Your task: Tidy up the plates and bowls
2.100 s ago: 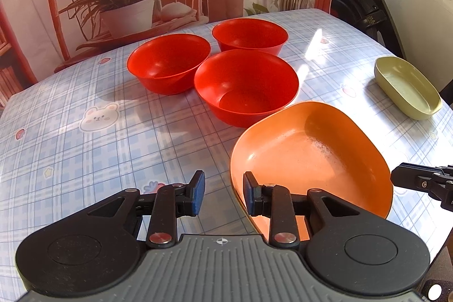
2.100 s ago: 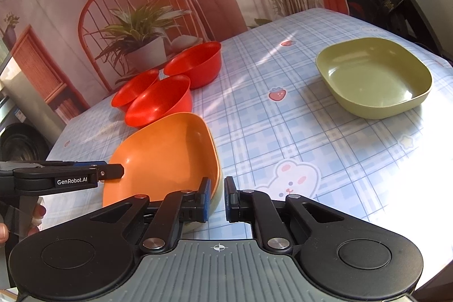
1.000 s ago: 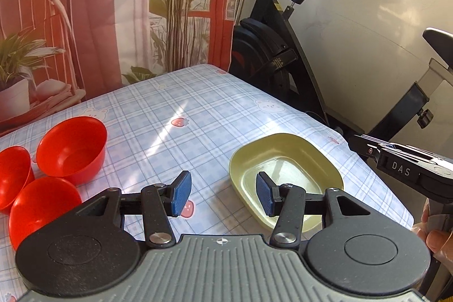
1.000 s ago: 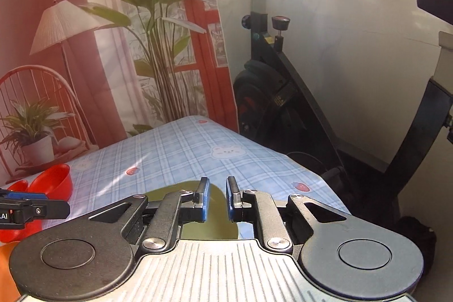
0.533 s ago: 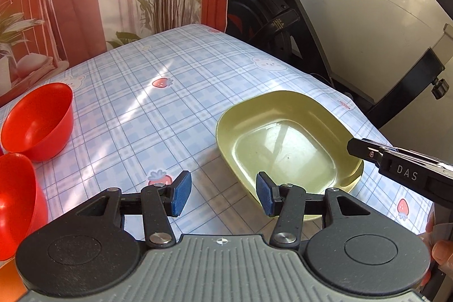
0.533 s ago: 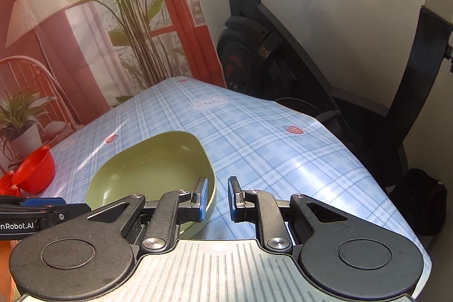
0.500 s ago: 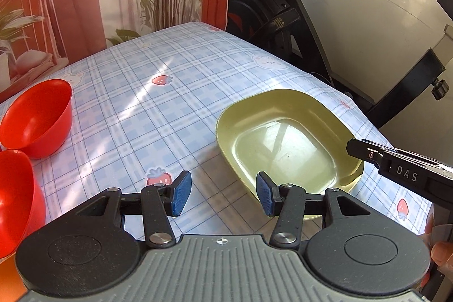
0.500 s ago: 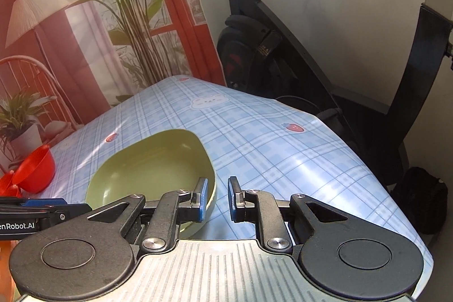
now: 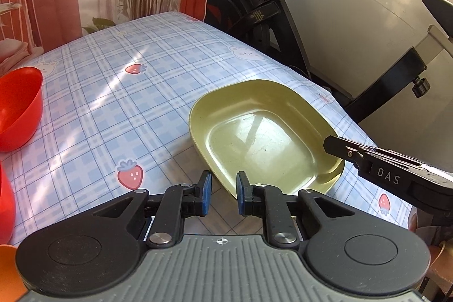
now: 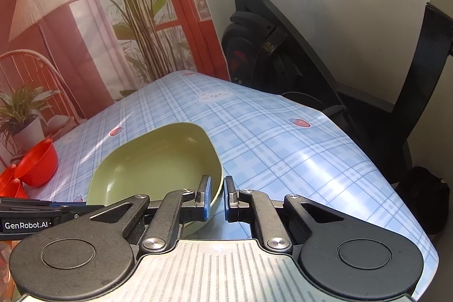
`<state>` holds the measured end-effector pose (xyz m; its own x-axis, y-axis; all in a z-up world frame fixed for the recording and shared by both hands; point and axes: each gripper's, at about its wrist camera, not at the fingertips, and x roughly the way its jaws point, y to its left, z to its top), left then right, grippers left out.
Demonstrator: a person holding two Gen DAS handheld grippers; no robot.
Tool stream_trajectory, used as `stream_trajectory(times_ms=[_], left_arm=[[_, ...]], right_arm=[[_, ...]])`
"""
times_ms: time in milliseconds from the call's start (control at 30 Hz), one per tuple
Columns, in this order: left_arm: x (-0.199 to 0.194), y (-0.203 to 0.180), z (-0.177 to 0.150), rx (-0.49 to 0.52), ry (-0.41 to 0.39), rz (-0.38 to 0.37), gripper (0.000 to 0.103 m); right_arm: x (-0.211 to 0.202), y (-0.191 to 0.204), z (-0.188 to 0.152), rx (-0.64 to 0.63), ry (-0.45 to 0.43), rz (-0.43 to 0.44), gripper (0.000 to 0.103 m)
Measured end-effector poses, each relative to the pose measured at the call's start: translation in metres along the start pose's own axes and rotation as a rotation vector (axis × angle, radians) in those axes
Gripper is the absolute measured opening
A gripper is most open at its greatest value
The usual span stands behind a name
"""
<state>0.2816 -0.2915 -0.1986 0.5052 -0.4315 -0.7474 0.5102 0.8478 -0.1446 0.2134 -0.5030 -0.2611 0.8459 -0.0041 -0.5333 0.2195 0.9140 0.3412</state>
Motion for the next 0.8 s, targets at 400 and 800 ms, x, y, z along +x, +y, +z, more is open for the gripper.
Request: stream_trajectory(times_ms=[400, 800], left_arm=[[-0.038, 0.003, -0.004, -0.005, -0.033, 0.008, 0.019], [-0.113, 0.042, -0.014, -0.069, -0.095, 0.063, 0.02]], right_arm=[[-0.03, 0.019, -0.002, 0.004, -0.001, 0.026, 0.009], [-0.057, 0.091, 0.013, -0.075, -0.018, 0.16, 0.011]])
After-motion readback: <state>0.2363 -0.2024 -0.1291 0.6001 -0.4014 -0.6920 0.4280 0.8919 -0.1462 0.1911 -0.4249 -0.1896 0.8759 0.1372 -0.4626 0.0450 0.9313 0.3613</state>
